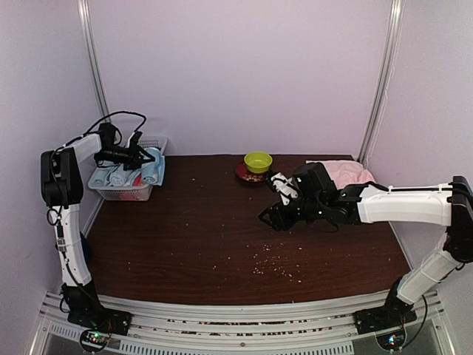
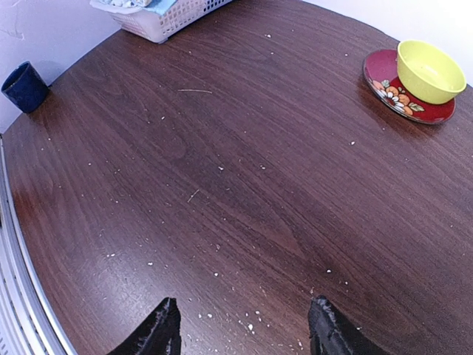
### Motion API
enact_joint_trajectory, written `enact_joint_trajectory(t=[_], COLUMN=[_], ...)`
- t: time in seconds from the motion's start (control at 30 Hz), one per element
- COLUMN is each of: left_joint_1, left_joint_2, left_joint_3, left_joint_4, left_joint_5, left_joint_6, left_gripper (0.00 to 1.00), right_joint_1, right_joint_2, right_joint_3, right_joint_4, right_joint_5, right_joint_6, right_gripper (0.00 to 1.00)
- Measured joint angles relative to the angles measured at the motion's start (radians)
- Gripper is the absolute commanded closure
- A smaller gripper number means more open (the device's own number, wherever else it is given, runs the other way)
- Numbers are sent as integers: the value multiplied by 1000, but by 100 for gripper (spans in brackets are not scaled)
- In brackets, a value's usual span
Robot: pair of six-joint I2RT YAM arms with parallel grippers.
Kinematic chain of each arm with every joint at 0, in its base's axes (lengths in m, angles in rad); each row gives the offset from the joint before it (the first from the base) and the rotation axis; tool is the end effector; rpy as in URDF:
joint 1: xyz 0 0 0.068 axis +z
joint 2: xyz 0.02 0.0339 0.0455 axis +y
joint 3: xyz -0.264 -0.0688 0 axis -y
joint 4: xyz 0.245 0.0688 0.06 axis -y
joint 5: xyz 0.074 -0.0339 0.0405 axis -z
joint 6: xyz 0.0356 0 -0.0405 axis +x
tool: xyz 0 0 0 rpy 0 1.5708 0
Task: Roll the towels
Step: Adjust the towel in the storage box, then place the towel in the storage box.
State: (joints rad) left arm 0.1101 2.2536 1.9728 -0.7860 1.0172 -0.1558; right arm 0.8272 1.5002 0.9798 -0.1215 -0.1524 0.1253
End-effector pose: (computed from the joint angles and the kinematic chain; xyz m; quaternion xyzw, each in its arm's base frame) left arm 0.4838 0.0230 0.2269 0.0082 0.8545 -0.4764 0.2069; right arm 0.2202 0.2475 0.2417 -0.3385 0.8254 0.2652 0.3657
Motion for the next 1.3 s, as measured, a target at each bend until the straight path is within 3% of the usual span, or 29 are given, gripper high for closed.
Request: enact_joint_trajectory(t=[0.9,1.03,1.27,1.3], left_joint_1=[27,23,-2,-7], left_joint_2=[138,163,176,176], left_joint_3=[182,209,251,255], left_joint_4=[-153,-174,-193,-193], left_joint_5=[-308,-354,-417,-427], left_joint_6=[85,98,106,106], left_gripper=[81,73,49,42], right_joint_1=[32,35,44,44], right_joint_2=[35,44,68,68], right_joint_3=[31,32,45,46], right_joint_4=[-11,-14,-24,-25], right_joint_5=[24,27,27,27], right_joint_6=[-22,-23,-25,-25], right_gripper=[44,45,45,45])
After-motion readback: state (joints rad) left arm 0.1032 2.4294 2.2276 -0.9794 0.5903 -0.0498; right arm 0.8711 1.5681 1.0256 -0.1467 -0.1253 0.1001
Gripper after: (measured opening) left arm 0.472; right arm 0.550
